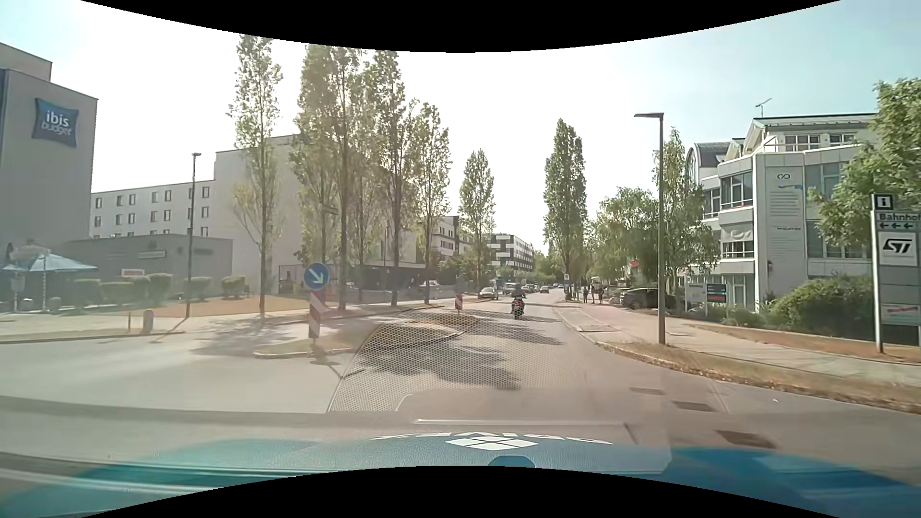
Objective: Follow the waypoints while adhering to traffic rules and regulations
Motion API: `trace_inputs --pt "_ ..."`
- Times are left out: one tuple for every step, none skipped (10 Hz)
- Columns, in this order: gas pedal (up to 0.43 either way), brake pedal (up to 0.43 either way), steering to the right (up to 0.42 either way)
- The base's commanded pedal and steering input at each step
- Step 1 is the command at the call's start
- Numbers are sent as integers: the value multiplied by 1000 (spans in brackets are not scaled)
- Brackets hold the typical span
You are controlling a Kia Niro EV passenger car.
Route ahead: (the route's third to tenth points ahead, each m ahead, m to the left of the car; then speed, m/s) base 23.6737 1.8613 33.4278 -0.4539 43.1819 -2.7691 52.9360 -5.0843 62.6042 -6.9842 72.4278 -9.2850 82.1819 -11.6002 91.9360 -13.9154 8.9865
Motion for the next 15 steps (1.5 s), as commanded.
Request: trace_inputs --pt "87 0 47" --pt "87 0 47" --pt "87 0 47" --pt "87 0 47" --pt "87 0 47" --pt "87 0 47" --pt "87 0 45" --pt "87 0 38" --pt "87 0 36" --pt "98 0 30" --pt "98 0 23" --pt "98 0 20" --pt "98 0 18" --pt "98 0 15" --pt "98 0 9"
